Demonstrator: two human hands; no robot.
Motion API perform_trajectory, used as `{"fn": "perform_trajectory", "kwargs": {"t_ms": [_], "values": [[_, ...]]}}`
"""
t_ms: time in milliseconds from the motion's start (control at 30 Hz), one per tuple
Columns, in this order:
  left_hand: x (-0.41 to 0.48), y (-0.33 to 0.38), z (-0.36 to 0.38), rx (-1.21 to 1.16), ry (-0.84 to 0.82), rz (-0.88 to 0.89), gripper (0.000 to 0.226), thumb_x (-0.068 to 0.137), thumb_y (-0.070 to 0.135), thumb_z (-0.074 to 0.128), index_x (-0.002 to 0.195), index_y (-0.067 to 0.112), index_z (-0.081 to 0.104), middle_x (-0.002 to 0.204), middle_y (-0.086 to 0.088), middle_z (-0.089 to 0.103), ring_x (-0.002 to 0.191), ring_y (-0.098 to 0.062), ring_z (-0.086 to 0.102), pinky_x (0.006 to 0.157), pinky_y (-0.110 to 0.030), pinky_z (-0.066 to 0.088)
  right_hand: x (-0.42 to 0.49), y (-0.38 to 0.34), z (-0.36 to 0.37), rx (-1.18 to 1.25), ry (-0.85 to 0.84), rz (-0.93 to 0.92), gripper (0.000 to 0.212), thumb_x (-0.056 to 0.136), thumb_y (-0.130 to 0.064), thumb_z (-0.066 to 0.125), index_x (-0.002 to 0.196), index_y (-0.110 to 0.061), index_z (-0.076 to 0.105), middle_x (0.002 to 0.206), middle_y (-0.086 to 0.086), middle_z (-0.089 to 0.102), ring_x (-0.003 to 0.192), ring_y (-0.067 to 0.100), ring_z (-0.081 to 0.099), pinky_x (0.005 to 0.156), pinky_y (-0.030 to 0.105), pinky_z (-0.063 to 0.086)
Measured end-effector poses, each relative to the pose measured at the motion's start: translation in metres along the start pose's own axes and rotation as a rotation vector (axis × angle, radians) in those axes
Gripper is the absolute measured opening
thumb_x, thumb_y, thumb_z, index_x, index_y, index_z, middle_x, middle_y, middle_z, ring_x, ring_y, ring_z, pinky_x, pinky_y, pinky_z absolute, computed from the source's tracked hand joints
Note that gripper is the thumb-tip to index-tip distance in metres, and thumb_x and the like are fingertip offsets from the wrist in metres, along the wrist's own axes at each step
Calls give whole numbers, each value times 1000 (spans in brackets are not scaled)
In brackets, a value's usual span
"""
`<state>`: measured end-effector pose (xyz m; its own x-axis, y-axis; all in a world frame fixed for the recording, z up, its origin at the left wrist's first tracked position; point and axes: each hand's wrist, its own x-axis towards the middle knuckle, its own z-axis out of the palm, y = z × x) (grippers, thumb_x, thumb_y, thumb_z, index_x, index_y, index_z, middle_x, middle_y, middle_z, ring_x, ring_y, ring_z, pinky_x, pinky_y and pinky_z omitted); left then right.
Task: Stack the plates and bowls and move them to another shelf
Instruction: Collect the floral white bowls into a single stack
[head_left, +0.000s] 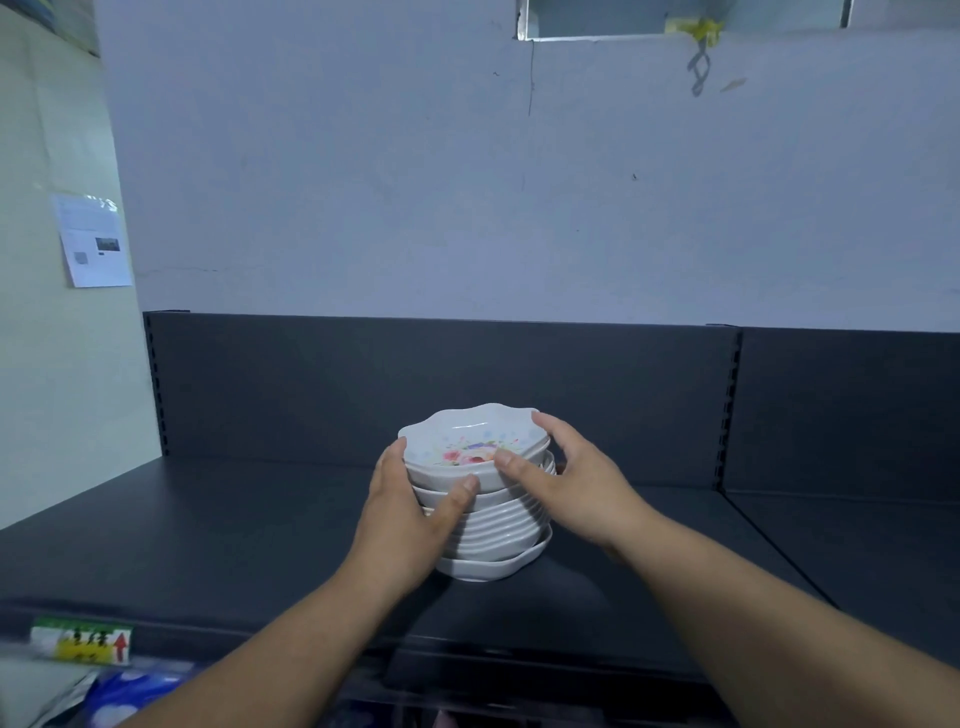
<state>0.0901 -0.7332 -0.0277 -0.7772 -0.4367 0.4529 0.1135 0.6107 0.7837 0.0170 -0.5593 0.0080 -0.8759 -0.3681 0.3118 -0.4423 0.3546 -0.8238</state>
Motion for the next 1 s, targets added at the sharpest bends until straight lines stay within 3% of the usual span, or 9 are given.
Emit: {"fn": "perform_trajectory", "kwargs": {"t_ms": [167,300,400,600,700,767,867,1000], "values": [[1,-1,-2,4,-24,-12,83,78,55,64,145,25,26,141,10,45,125,-11,48,103,-33,42,1,-4,-1,-74,9,5,82,78,-61,69,148,-34,37,148,-10,45,132,12,47,110,33,40],[2,-2,-1,-1,-34,-15,83,76,62,61,144,26,28,142,10,43,130,-12,44,105,-33,40,12,-3,-3,43,17,45,55,93,-60,47,141,-34,48,139,-14,53,130,10,48,106,29,38],[3,-2,-1,-19,-49,-38,81,79,56,63,145,27,26,137,17,44,125,-10,47,98,-25,39,17,-2,-3,135,5,84,43,98,-58,36,127,-35,57,123,-15,62,118,8,55,100,27,40],[16,1,-2,0,-63,-69,77,84,58,53,145,19,27,143,6,45,129,-15,44,93,-22,33,20,-1,-3,151,72,146,44,91,-67,39,113,-33,57,118,-12,64,111,8,58,97,31,43],[23,1,-1,2,-77,-101,86,86,62,45,150,13,17,154,-1,31,140,-18,31,108,-29,28,23,-3,-3,183,74,143,55,93,-66,39,136,-34,48,132,-18,55,118,5,49,101,27,36],[25,-2,1,-6,-87,-112,89,85,64,43,152,13,12,157,-2,25,143,-19,26,114,-32,24,27,-4,-3,204,37,134,54,97,-60,37,143,-33,43,124,-22,49,116,2,42,99,24,30],[24,-6,2,-35,-95,-99,96,80,64,51,152,16,7,157,0,25,142,-18,28,113,-31,26,29,-3,1,156,28,137,39,97,-59,37,126,-37,51,109,-26,54,108,3,49,93,23,33],[26,-8,-1,-89,-142,-73,115,69,63,69,152,22,0,156,4,25,140,-16,31,112,-31,29,26,4,11,105,111,122,40,97,-57,42,125,-32,53,102,-24,60,103,2,57,89,24,40]]}}
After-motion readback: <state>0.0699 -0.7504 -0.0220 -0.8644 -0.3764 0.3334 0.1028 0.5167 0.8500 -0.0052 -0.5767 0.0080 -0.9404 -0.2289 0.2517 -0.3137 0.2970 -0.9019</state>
